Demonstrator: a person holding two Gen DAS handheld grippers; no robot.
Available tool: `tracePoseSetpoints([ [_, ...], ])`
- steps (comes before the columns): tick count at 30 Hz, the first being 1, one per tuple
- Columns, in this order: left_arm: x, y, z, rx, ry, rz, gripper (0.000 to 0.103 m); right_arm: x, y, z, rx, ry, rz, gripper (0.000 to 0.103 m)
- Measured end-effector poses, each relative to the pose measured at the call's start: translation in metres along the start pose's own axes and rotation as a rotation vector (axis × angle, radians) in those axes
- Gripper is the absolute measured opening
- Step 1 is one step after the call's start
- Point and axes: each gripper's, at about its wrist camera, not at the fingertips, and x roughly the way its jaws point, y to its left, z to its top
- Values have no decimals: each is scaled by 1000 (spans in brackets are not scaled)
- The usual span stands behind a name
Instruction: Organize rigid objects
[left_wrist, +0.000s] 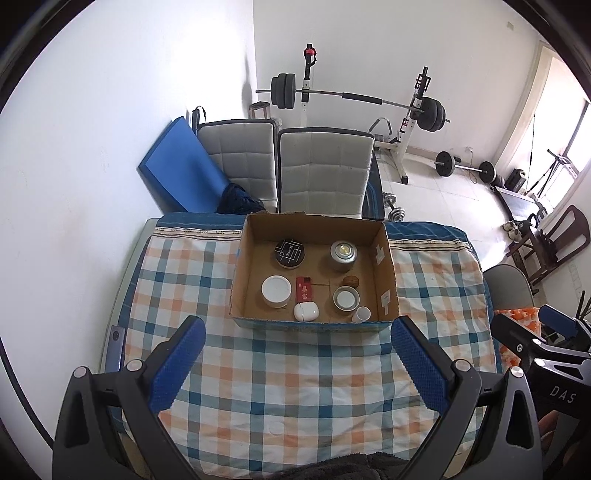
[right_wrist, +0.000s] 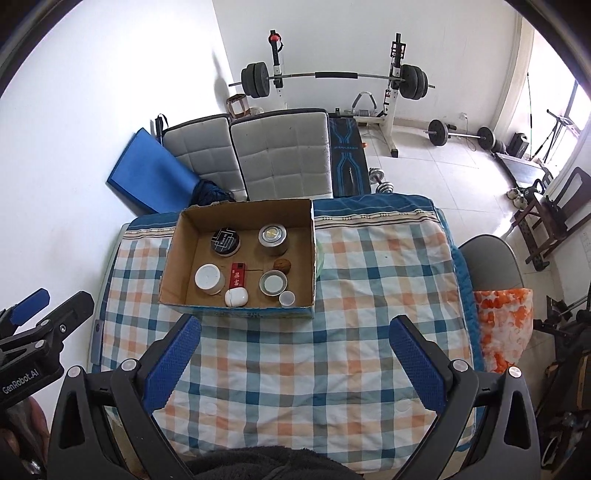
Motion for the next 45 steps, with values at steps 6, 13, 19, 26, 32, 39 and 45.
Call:
tracePoseSetpoints([
  [6,3,-1,1,6,-3,9,103,-5,3,5,-21,-37,-43,103],
  [13,3,1,3,3,-16,15,103,-9,2,6,-23,-55,-60,103],
  [19,0,4,3,-7,-26,12,103,-10,1,6,-30,-57,-63,103],
  [26,-2,3,3,-6,-34,12,103,-12,-5,5,-18,-60,-55,103],
  [32,-4,2,4,-6,-41,7,103,-14,-5,3,-8,-74,-61,103],
  [39,-6,3,7,2,-41,4,103,-14,-5,0,-3,-68,-58,103],
  [45,-6,2,6,-3,-41,6,103,-14,-4,0,4,-73,-58,103],
])
